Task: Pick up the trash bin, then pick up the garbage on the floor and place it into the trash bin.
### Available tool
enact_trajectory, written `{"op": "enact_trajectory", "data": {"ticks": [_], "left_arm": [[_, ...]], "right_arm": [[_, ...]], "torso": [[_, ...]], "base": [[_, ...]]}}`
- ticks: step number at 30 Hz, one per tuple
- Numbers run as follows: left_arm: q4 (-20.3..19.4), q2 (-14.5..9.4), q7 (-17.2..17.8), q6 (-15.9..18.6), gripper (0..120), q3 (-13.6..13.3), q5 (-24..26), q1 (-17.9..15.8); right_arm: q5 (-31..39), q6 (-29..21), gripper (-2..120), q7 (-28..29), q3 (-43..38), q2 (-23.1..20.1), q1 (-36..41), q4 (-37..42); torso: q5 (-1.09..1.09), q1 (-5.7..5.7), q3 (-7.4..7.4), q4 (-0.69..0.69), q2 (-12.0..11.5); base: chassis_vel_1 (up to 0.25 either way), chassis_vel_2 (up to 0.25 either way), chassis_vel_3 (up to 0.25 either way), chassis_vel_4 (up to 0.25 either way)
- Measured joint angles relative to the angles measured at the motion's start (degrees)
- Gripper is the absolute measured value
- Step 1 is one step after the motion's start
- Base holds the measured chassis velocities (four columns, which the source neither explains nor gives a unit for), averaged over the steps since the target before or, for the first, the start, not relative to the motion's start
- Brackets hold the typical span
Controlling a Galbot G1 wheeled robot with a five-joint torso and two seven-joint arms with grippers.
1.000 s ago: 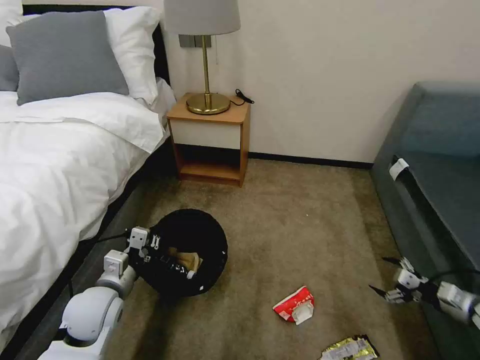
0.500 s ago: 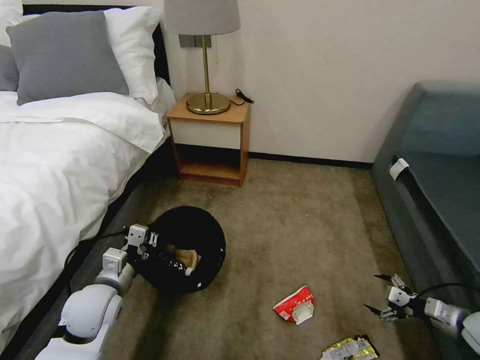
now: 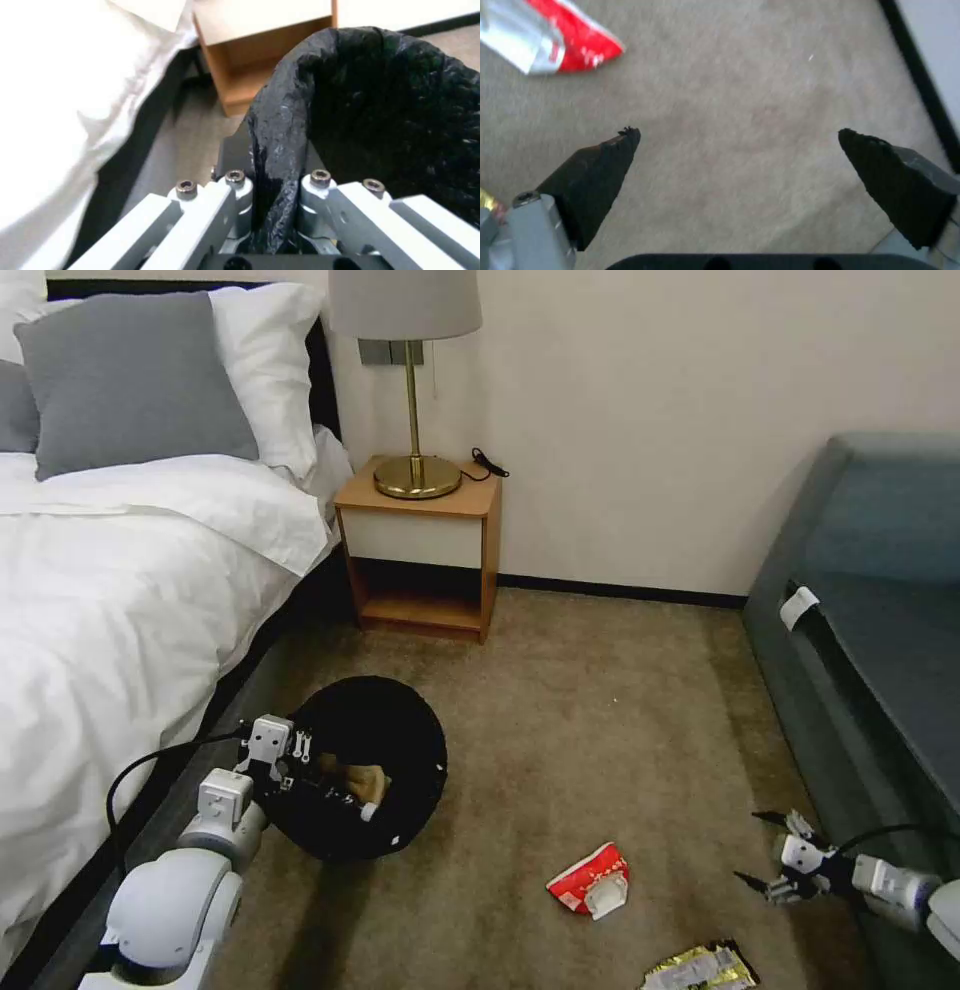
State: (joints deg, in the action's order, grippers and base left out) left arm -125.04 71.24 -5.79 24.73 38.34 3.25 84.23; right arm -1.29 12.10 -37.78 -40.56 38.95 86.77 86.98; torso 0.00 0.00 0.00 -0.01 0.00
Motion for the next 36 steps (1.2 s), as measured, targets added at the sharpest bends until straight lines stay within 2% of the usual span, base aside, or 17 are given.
{"op": "enact_trajectory", "data": {"ticks": [4,6,10,14,16,17,21,22,24,25,27,30,32,36], "left_arm": [[-1.04,0.66,0.01,0.61,7,0.31,-0.05,-0.01],[-1.75,1.29,-0.07,1.54,7,-0.18,-0.13,-0.61],[-4.10,3.96,-0.10,1.36,7,0.31,-1.22,1.83],[-5.53,3.18,0.09,2.59,7,0.50,-0.46,2.04],[-4.92,0.84,1.19,6.49,7,-0.04,1.22,-1.09],[-4.31,0.75,1.76,8.38,7,-0.59,1.30,-2.48],[-3.13,0.81,2.05,9.99,7,-1.05,1.21,-3.22],[-2.25,-0.02,1.96,9.78,7,-0.68,1.26,-2.78],[-0.57,-2.12,1.26,7.21,7,1.93,2.37,-0.70],[-0.57,-2.12,1.26,7.21,7,1.93,2.37,-0.70],[0.49,-3.98,0.91,5.52,7,3.91,5.08,-0.02],[0.45,-4.31,0.94,5.31,7,4.43,6.62,-0.06],[0.16,-4.01,1.09,5.32,7,4.22,6.70,-0.06],[-0.69,-2.70,1.19,5.34,7,2.63,5.97,-0.08]], "right_arm": [[0.58,-0.33,100,-0.02,-1.62,-0.72,0.39,2.10],[1.03,-0.28,100,-0.15,-1.93,-1.86,0.31,2.01],[1.02,0.55,100,-0.51,-2.32,-3.80,1.43,2.96],[1.14,0.23,100,-0.70,-2.58,-4.21,1.45,4.54],[2.61,-0.91,100,-0.70,-1.02,-4.89,-0.38,4.44],[3.52,-0.76,100,-0.74,0.48,-5.53,-1.61,3.00],[5.48,1.17,100,-1.34,3.77,-6.20,-4.74,-0.24],[6.06,1.96,100,-1.55,5.22,-5.60,-6.17,-1.07],[6.80,1.54,100,-1.08,8.44,-3.37,-8.14,-0.44],[6.80,1.54,100,-1.08,8.44,-3.37,-8.14,-0.44],[6.43,-1.17,100,-0.45,12.99,-0.55,-11.38,0.49],[5.64,-2.54,100,-0.22,17.84,1.92,-15.36,-0.27],[5.17,-2.73,100,-0.12,20.32,2.97,-17.38,-1.48],[3.32,-2.65,100,-0.58,25.94,5.26,-22.79,-5.21]], "torso": [[-0.01,0.00,0.00,0.04,0.00],[0.02,0.00,0.00,-0.03,0.00],[-0.02,0.00,0.00,-0.01,0.00],[0.01,0.00,0.00,0.03,0.00],[0.00,0.00,0.00,0.00,0.00],[0.00,0.00,0.00,0.00,0.00],[-0.03,0.00,0.01,-0.01,0.00],[-0.04,0.01,0.01,-0.01,0.00],[0.02,0.00,0.01,0.01,0.00],[0.02,0.00,0.01,0.01,0.00],[-0.04,0.00,0.01,0.02,0.00],[0.03,0.00,0.01,0.05,0.00],[-0.01,0.01,0.01,0.02,0.00],[-0.01,0.00,0.01,0.01,0.00]], "base": [[0.000,0.000,0.000,0.000],[0.000,0.000,0.000,0.000],[0.000,0.000,0.000,0.000],[0.000,0.000,0.000,0.000],[0.000,0.000,0.000,0.000],[0.000,0.000,0.000,0.000],[0.000,0.000,0.000,0.000],[0.000,0.000,0.000,0.000],[0.000,0.000,0.000,0.000],[0.000,0.000,0.000,0.000],[0.000,0.000,0.000,0.000],[0.000,0.000,0.000,0.000],[0.000,0.000,0.000,0.000],[0.000,0.000,0.000,0.000]]}}
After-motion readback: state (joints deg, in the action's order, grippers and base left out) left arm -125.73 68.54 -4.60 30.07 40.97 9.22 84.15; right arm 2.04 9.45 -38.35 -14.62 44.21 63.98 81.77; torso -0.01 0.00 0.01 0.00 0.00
